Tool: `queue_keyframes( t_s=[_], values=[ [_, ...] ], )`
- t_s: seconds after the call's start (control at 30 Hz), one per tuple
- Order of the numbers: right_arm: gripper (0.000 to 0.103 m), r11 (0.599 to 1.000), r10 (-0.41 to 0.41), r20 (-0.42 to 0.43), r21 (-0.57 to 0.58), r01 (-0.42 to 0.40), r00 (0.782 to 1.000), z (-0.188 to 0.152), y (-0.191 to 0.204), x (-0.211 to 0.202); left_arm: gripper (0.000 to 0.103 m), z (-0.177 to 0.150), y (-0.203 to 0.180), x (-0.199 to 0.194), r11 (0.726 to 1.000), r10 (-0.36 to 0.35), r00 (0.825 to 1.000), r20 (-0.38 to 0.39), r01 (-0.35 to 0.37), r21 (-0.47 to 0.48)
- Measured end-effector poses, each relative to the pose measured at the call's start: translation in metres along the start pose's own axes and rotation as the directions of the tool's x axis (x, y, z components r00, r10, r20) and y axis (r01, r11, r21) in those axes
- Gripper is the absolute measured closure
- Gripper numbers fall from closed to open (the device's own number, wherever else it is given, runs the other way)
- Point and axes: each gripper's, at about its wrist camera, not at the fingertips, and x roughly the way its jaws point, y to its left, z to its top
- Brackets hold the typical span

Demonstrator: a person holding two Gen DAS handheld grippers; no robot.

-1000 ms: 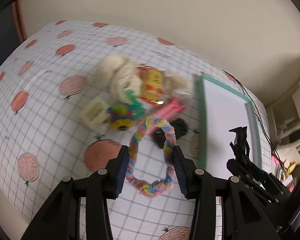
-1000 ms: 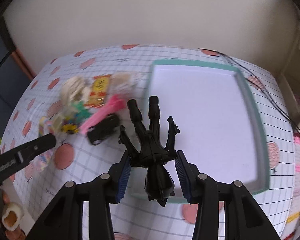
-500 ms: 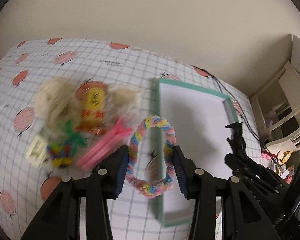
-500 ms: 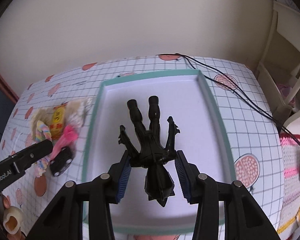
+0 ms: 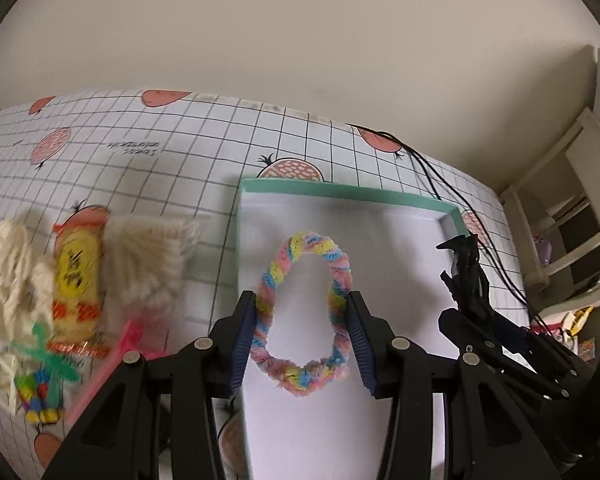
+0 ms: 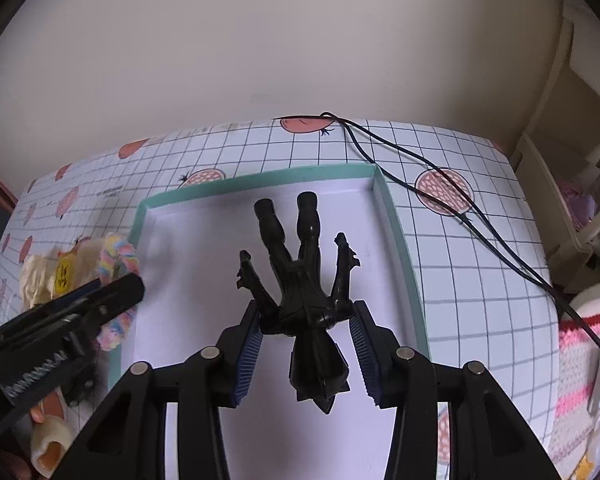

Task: Organize objects
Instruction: 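Carry the action figure with right tool into the tray while left tool carries the bracelet, then open right tool to drop the figure in the tray while left tool releases the bracelet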

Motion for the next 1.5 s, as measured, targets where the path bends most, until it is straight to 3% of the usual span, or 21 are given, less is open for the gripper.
queue_keyframes(
  t_s=[0.47,0.83,1.03,1.17,1.5],
  values=[
    [0.056,0.999,-0.029,-0.036,-0.027,0.028,0.999,0.013,-0.004,0.031,0.056,0.011,-0.016,0.045,0.999,0.011,0.999,-0.031,-0.01,0.037],
    [0.056,0.998,-0.05,-0.052,-0.039,0.048,0.997,0.009,-0.004,0.042,0.05,0.009,-0.017,0.051,0.999,0.012,1.0,-0.025,-0.011,0.044],
    [0.054,0.999,-0.043,-0.04,-0.021,0.042,0.998,0.009,-0.004,0.037,0.046,0.01,-0.015,0.043,0.999,0.003,1.0,-0.015,-0.002,0.035],
    [0.041,0.999,-0.039,-0.025,-0.017,0.038,0.999,0.009,-0.003,0.027,0.042,0.01,-0.014,0.032,1.0,-0.002,1.0,-0.007,0.002,0.023],
    [0.042,0.999,-0.041,0.025,-0.01,0.042,0.999,-0.005,0.005,-0.014,0.041,-0.002,-0.002,-0.014,0.999,-0.042,0.998,0.039,0.042,-0.006]
  ],
)
